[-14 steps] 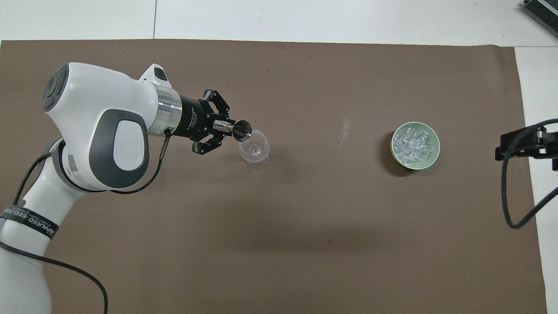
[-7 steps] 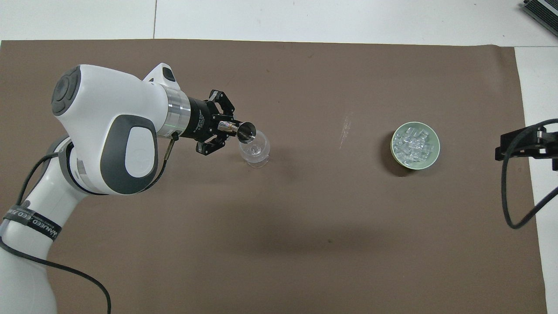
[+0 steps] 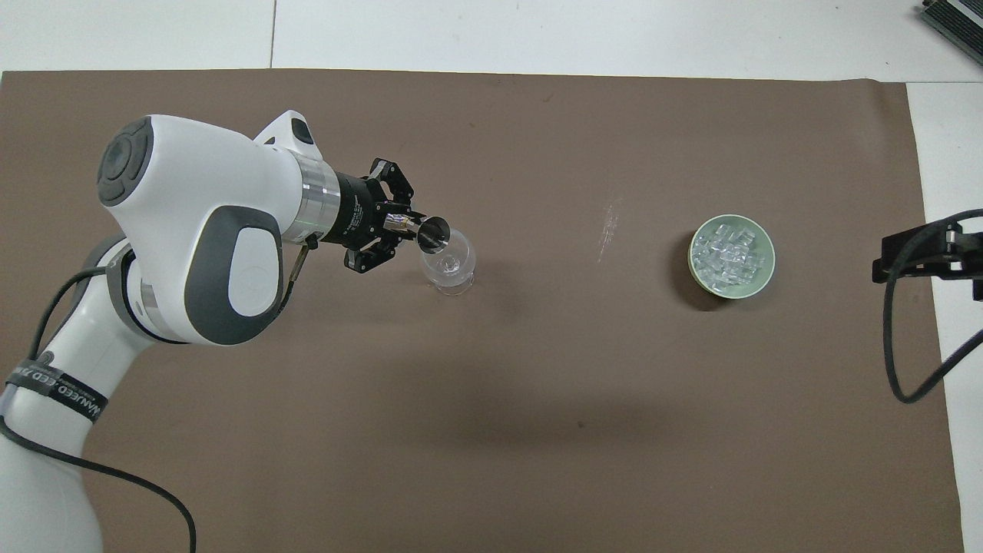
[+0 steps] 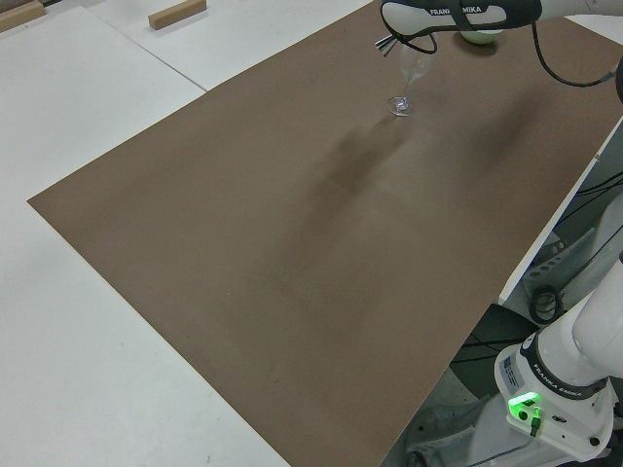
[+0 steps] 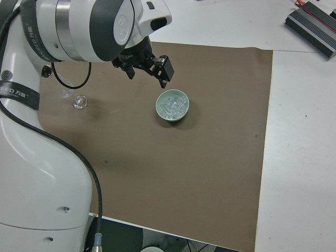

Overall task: Pour wine and add ice with both arms
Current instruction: 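Tilt the bottle with the left gripper to pour into the cup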

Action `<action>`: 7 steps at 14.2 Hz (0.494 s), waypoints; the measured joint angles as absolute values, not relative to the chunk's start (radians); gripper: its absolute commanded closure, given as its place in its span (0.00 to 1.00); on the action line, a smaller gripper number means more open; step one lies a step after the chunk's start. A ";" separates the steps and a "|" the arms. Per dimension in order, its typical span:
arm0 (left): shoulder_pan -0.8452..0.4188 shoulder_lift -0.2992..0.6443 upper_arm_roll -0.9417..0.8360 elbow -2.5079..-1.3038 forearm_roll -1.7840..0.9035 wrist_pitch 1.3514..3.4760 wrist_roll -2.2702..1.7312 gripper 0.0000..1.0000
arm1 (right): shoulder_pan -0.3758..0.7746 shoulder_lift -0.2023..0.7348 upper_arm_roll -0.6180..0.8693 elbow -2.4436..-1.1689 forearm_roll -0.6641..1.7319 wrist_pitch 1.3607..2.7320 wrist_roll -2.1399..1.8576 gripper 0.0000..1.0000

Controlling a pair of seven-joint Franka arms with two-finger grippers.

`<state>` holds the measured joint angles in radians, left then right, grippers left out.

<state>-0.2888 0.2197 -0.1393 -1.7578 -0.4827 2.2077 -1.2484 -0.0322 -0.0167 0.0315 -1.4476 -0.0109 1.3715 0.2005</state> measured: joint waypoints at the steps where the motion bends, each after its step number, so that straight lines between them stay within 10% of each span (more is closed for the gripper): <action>1: -0.294 0.220 -0.139 -1.758 -0.469 2.212 -1.248 1.00 | -0.032 -0.017 0.031 -1.448 -0.011 1.371 0.201 0.00; 7: -0.314 0.220 -0.139 -1.758 -0.411 2.231 -1.248 1.00 | -0.032 -0.017 0.032 -1.448 -0.011 1.371 0.201 0.00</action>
